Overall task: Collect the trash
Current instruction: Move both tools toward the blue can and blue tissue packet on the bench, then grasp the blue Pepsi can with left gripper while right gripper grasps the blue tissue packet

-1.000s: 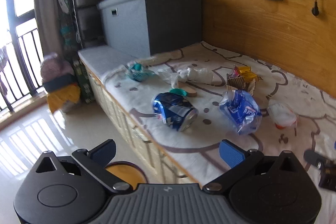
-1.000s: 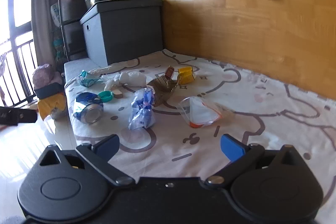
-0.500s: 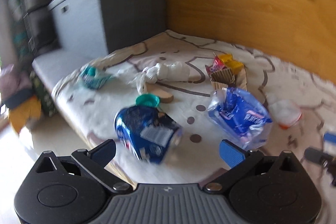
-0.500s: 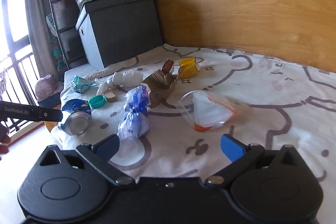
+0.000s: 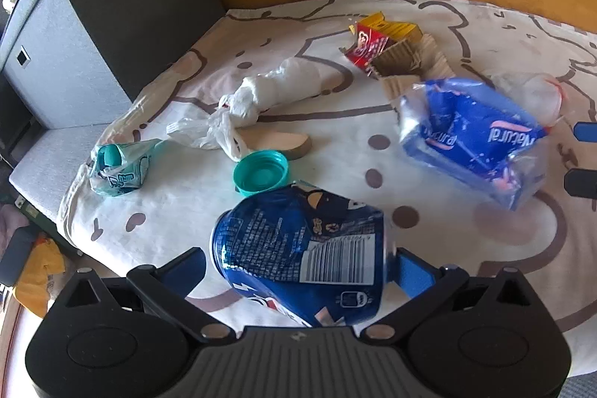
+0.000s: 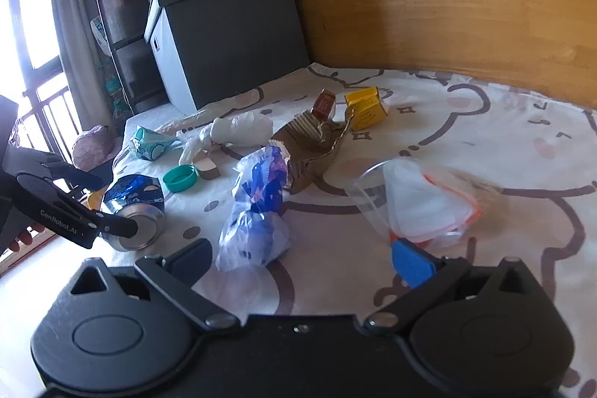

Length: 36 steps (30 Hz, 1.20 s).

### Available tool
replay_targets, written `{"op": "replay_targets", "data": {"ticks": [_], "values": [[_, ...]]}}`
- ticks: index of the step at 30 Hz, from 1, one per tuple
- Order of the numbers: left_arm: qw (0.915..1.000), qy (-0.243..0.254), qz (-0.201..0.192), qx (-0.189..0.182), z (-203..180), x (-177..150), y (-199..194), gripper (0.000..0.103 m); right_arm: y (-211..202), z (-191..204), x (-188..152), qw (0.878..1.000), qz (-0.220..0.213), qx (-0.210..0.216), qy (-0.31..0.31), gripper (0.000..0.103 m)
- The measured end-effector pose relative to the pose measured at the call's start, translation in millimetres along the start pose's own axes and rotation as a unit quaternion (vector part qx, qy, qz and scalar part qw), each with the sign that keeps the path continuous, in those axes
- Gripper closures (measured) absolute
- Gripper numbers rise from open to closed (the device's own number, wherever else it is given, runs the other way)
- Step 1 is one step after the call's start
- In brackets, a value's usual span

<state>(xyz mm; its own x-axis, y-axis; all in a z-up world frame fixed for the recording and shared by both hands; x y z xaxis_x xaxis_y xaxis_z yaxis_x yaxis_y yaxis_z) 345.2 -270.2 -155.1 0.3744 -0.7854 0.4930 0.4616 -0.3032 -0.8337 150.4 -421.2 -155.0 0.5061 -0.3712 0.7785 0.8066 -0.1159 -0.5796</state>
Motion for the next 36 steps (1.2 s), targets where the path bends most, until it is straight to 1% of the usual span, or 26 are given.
{"op": "replay_targets", "data": {"ticks": [4, 6, 8, 11, 14, 15, 16, 17, 19, 20, 22, 24, 25, 30, 33, 36], "values": [[0.9997, 0.006, 0.0, -0.025, 3, 0, 12, 0.0, 12, 4, 1, 1.0, 0.009, 0.009, 0.0, 0.0], [0.9997, 0.007, -0.005, -0.024, 2, 0, 16, 0.0, 16, 8, 2, 1.0, 0.012, 0.014, -0.003, 0.0], [0.9994, -0.006, -0.016, -0.029, -1, 1, 16, 0.0, 22, 12, 3, 1.0, 0.015, 0.018, -0.005, 0.0], [0.9969, -0.023, -0.038, -0.064, -14, 2, 11, 0.0, 31, 14, 7, 0.999, 0.026, 0.025, 0.004, 0.0], [0.993, -0.02, -0.054, -0.104, -32, 0, 4, 0.0, 39, 14, 12, 0.998, 0.041, 0.034, 0.026, 0.0], [0.9918, -0.017, -0.057, -0.113, -38, -1, 2, 0.0, 42, 13, 14, 0.998, 0.047, 0.035, 0.038, 0.004], [0.9907, -0.017, -0.06, -0.121, -43, -2, 0, 0.0, 44, 12, 15, 0.997, 0.051, 0.038, 0.049, 0.015], [0.9897, -0.02, -0.063, -0.127, -48, -2, -2, 0.0, 46, 12, 15, 0.996, 0.057, 0.045, 0.057, 0.02], [0.9871, -0.031, -0.067, -0.142, -55, -4, -6, 0.0, 53, 13, 15, 0.993, 0.075, 0.057, 0.069, 0.045], [0.9855, -0.037, -0.069, -0.151, -58, -5, -8, 0.0, 55, 13, 15, 0.993, 0.081, 0.059, 0.069, 0.052], [0.9824, -0.05, -0.073, -0.164, -61, -8, -12, 0.0, 55, 16, 13, 0.993, 0.084, 0.065, 0.059, 0.064], [0.9801, -0.063, -0.077, -0.172, -63, -11, -15, 0.0, 50, 17, 14, 0.993, 0.078, 0.07, 0.053, 0.073], [0.979, -0.07, -0.079, -0.175, -63, -13, -17, 0.0, 47, 16, 15, 0.993, 0.073, 0.069, 0.054, 0.077], [0.9693, -0.103, -0.097, -0.201, -63, -19, -32, 0.0, 25, 13, 33, 0.993, 0.038, 0.081, 0.072, 0.083], [0.966, -0.114, -0.103, -0.208, -64, -22, -36, 0.0, 10, 22, 48, 0.992, 0.016, 0.103, 0.075, 0.085], [0.9624, -0.123, -0.102, -0.219, -68, -27, -36, 0.0, -2, 40, 58, 0.989, 0.006, 0.133, 0.061, 0.085]]}}
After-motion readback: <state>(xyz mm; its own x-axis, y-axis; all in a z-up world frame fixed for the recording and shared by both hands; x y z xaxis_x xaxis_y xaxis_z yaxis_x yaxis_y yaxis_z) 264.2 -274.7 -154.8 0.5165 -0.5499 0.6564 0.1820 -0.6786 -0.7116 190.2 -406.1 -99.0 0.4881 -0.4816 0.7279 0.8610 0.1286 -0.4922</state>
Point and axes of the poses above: each gripper's, at about its wrist camera, not at the fingertips, and y roughly the way its jaws point, z to its left, x to its top, the point moved 9 cm from there along y, roughly the way its jaws point, and after that the axes turned 7 degrees about z, right-handed, at the moved point
